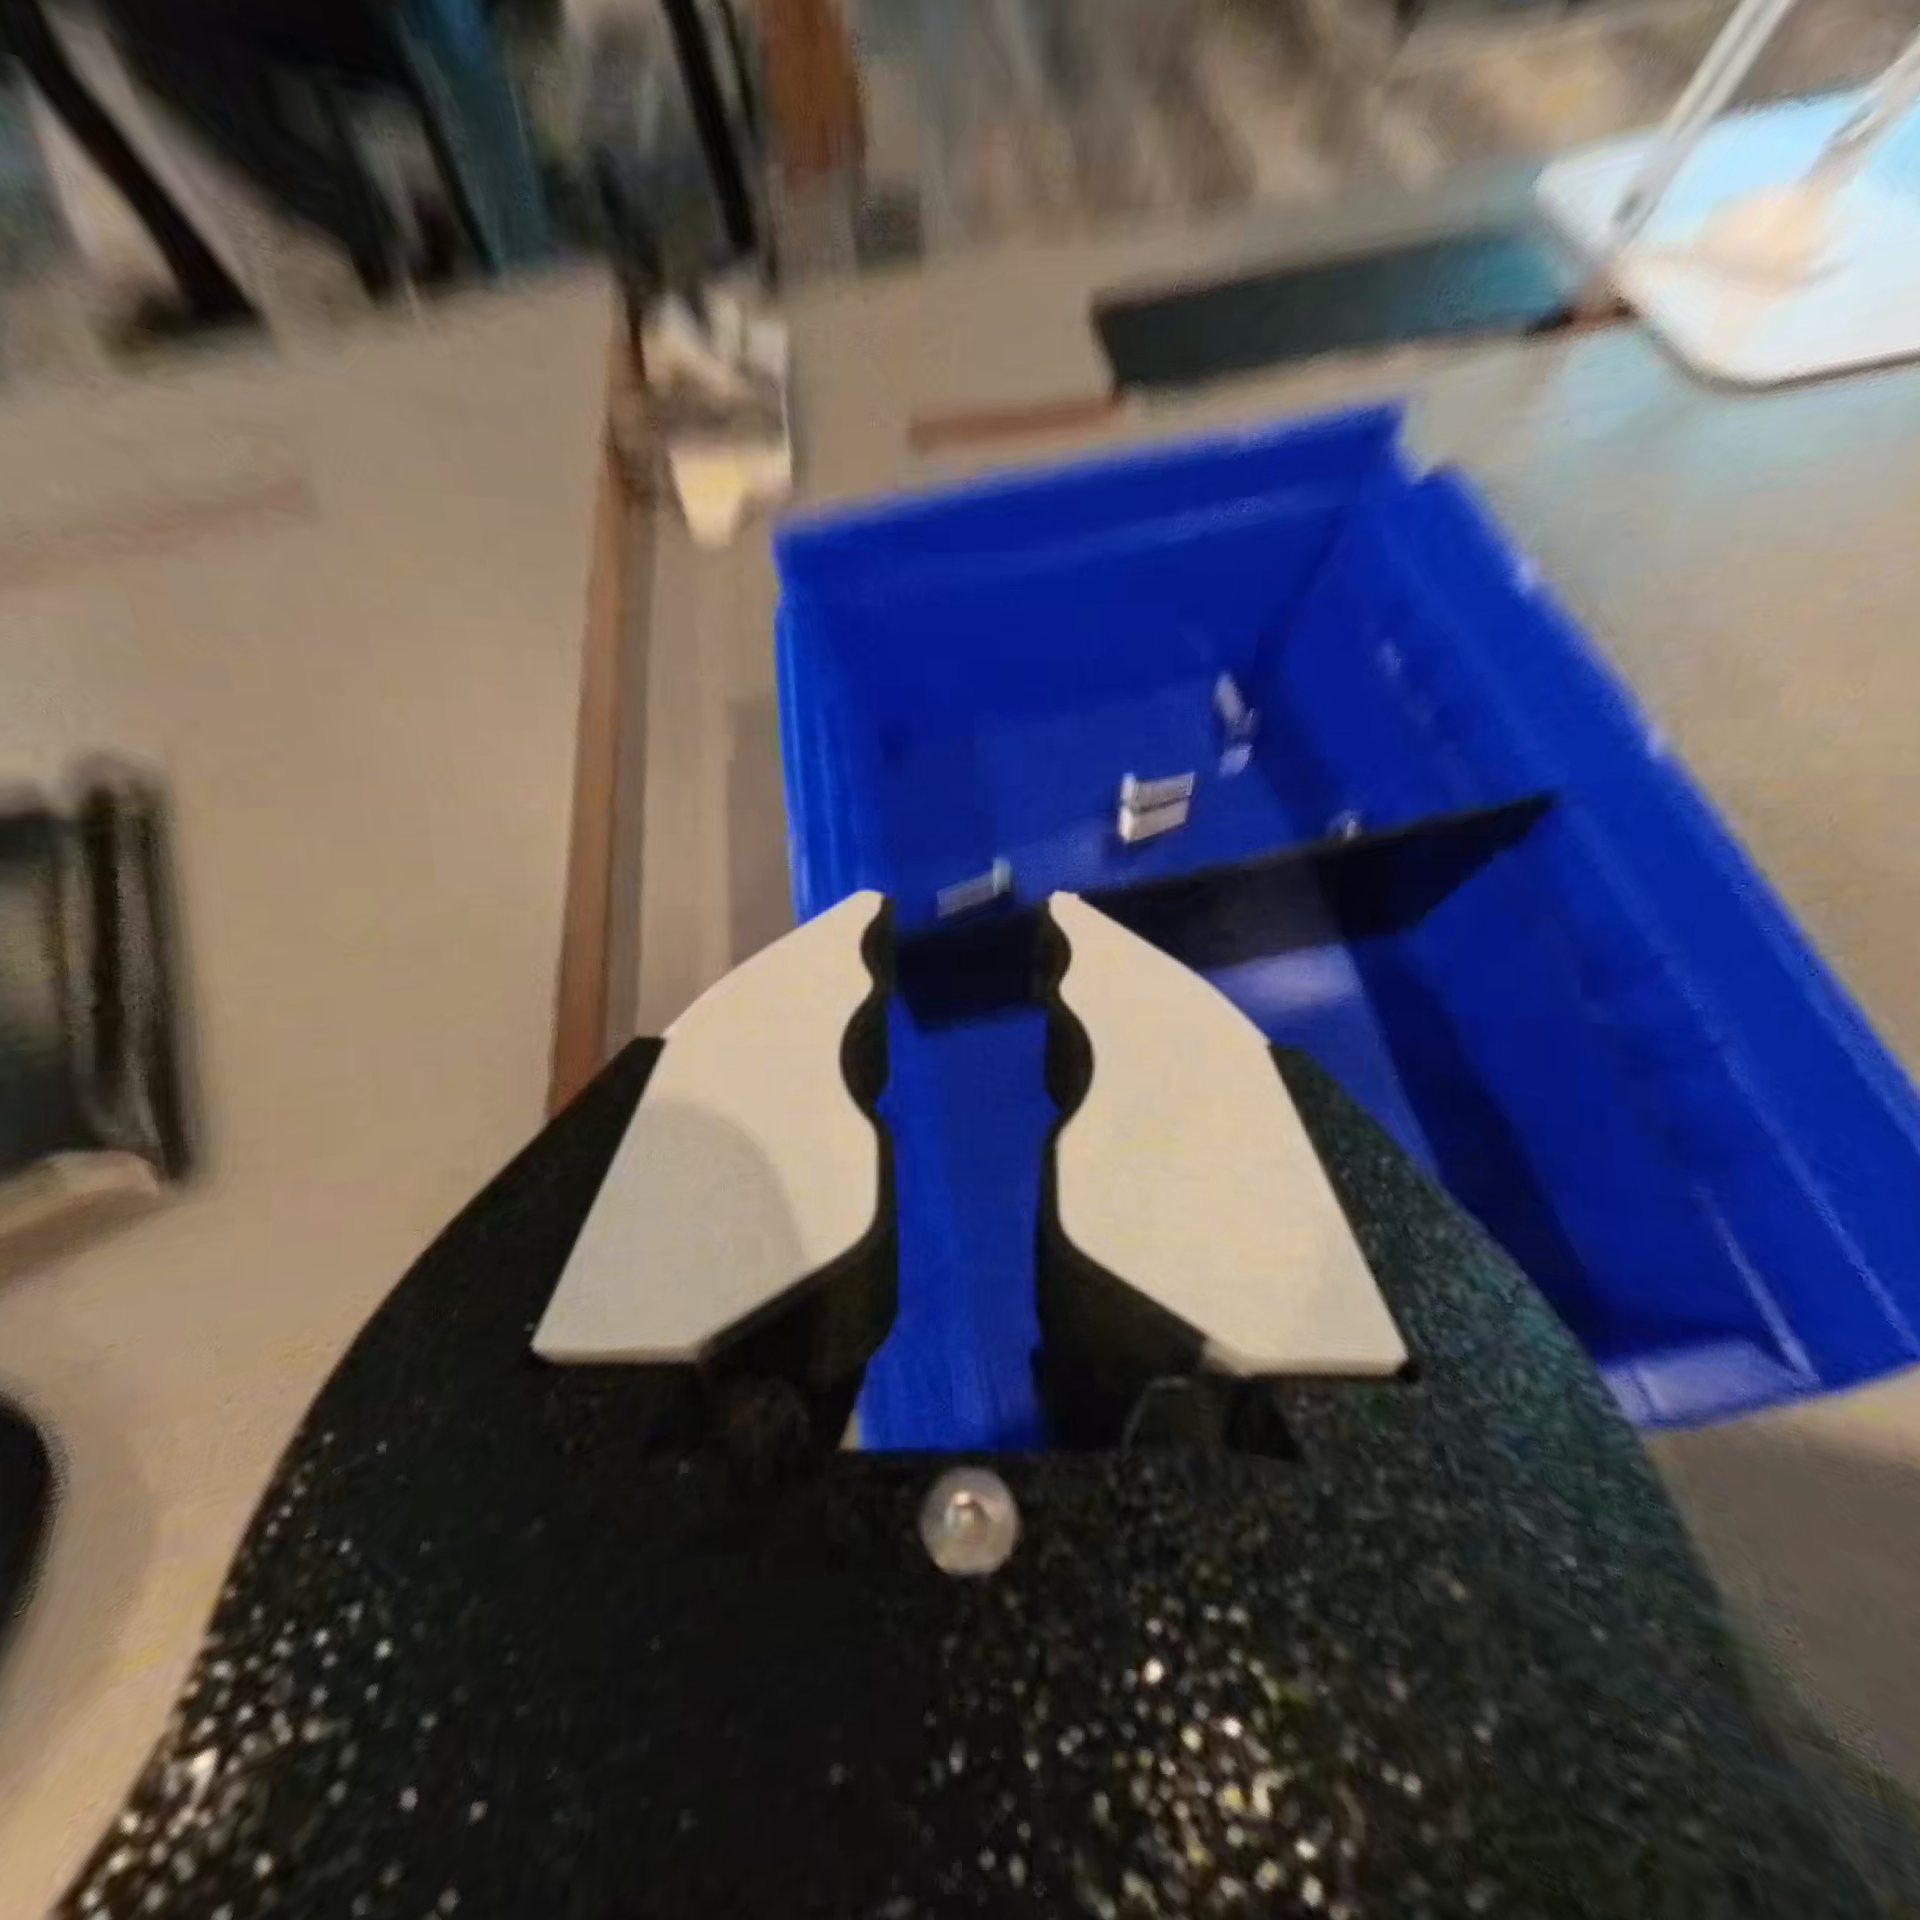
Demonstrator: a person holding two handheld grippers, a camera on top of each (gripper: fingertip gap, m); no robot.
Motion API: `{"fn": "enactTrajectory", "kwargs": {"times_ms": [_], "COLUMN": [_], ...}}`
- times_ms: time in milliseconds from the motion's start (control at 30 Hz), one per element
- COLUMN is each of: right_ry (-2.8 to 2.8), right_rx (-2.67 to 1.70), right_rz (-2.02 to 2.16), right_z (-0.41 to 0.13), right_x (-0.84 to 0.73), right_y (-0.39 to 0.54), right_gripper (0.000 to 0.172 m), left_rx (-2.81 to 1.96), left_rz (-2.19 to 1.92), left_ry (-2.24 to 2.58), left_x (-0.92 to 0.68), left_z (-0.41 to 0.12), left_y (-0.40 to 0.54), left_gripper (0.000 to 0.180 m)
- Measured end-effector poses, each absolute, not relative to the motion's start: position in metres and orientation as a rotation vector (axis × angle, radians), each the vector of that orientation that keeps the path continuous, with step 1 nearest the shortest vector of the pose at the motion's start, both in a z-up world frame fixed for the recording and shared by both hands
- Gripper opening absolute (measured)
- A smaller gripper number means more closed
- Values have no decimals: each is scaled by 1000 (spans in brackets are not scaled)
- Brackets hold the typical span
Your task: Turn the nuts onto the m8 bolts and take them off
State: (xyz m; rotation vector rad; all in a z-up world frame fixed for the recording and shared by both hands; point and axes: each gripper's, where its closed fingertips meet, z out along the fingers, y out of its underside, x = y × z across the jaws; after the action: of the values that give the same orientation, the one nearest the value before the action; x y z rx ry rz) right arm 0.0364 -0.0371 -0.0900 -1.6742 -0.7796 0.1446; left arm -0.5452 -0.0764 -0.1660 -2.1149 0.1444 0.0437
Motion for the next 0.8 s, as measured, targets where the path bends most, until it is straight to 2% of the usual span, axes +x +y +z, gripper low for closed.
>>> {"fn": "enactTrajectory", "kwargs": {"times_ms": [33, 167, 300, 400, 567, 733, 800], "right_ry": [-807, -802, -742, -725, -753, -851, -871], "right_rx": [-1597, -1392, -1341, -1306, -1310, -1283, -1277], "right_rz": [173, 375, 651, 668, 522, 381, 354], "right_z": [-92, -108, -133, -153, -191, -207, -209], "right_x": [14, -61, -106, -119, -119, -122, -124], "right_y": [-37, -27, -15, -6, 0, 0, -1], "right_gripper": [55, 71, 86, 85, 74, 62, 60], "left_rx": [-1997, -1621, -1554, -1505, -1709, -1986, -2100], "left_rz": [93, 289, 225, 95, 0, 27, 70], "left_ry": [222, 376, 350, 346, 515, 941, 1113], "left_x": [-535, -502, -480, -466, -448, -432, -437], "left_z": [-150, -99, -91, -87, -113, -162, -186], "left_y": [-71, -59, -50, -40, -9, 26, 37], "left_gripper": [26, 26, 23, 0, 0, 0, 14]}}
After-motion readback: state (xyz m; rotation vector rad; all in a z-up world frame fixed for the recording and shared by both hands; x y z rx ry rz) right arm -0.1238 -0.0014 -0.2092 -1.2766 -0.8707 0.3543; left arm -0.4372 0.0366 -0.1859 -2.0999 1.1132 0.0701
